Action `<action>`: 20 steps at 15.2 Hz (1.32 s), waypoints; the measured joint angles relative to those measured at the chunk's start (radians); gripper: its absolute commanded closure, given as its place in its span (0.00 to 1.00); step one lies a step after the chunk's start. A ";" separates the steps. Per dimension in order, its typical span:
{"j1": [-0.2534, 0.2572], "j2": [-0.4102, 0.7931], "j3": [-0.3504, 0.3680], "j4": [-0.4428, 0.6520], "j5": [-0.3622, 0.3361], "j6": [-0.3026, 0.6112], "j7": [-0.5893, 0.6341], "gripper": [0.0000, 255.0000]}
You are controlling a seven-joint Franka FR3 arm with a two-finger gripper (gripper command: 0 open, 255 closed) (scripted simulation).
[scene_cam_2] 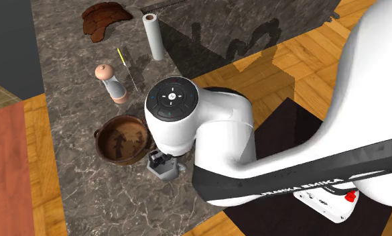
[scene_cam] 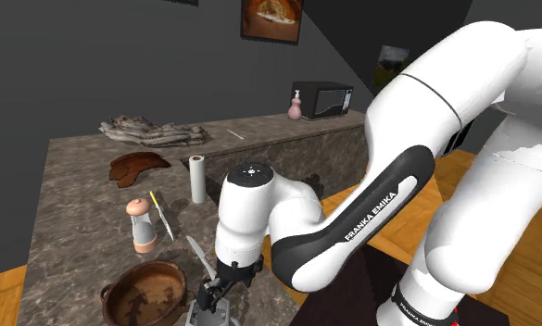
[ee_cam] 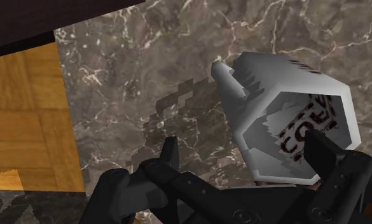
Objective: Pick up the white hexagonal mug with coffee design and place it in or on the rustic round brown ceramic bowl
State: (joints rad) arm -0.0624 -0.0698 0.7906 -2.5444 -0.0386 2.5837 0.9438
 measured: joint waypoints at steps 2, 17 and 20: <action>-0.009 0.055 0.015 0.018 -0.088 0.017 0.084 0.00; 0.013 0.211 -0.036 0.036 -0.348 0.092 0.280 1.00; 0.013 0.211 -0.036 0.035 -0.348 0.092 0.280 1.00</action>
State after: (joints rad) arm -0.0499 0.1407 0.7543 -2.5089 -0.3864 2.6755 1.2242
